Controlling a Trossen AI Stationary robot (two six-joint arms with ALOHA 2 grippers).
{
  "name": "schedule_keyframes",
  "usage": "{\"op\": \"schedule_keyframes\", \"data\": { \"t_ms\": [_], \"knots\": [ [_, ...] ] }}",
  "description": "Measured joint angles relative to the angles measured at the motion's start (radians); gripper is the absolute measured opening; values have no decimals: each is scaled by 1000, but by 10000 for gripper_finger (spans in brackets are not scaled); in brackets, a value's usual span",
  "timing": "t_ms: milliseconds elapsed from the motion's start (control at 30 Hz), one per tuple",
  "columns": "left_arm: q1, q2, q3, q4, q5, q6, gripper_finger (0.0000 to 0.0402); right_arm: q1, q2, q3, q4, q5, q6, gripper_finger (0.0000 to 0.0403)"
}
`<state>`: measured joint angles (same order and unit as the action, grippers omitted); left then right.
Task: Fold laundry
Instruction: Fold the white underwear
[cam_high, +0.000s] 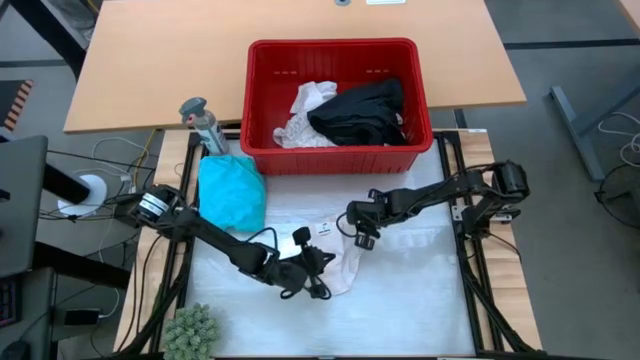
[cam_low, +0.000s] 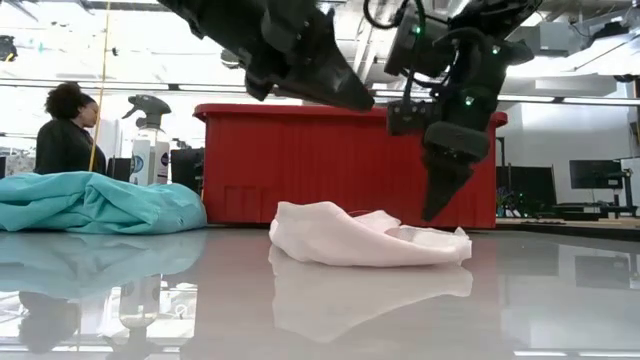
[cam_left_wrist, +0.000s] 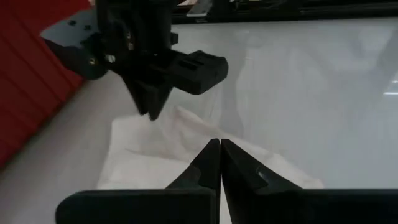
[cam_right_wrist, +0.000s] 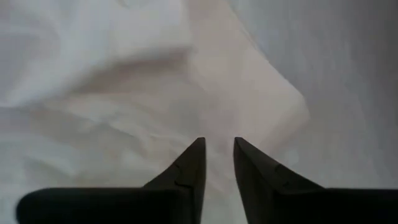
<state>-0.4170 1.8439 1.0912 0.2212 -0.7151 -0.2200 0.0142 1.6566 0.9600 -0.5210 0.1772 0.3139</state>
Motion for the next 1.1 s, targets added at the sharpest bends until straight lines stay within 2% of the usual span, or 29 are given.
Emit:
{"op": "schedule_keyframes", "data": {
  "t_ms": [67, 200, 367, 500, 767, 933, 1100],
  "knots": [
    [20, 5, 0, -1, 19, -10, 0, -27, 1, 0, -19, -7, 28, 144],
    [63, 6, 0, -20, 123, -17, 0, -73, 1, 0, -50, -15, 69, 189],
    [92, 7, 0, -31, 145, -5, 0, -114, 1, 0, 2, -24, 82, 219],
    [111, 7, -46, -6, 186, -25, 0, -123, 1, 0, 14, -45, 92, 223],
    [151, 9, -162, 105, 189, -50, 0, -119, 6, 0, 23, -47, 100, 222],
    [191, 9, -188, 139, 256, -53, 0, -107, 83, 2, 51, -62, 104, 218],
    [199, 9, -192, 137, 267, -54, 0, -106, 149, 6, 68, -67, 119, 206]
  ]
}}
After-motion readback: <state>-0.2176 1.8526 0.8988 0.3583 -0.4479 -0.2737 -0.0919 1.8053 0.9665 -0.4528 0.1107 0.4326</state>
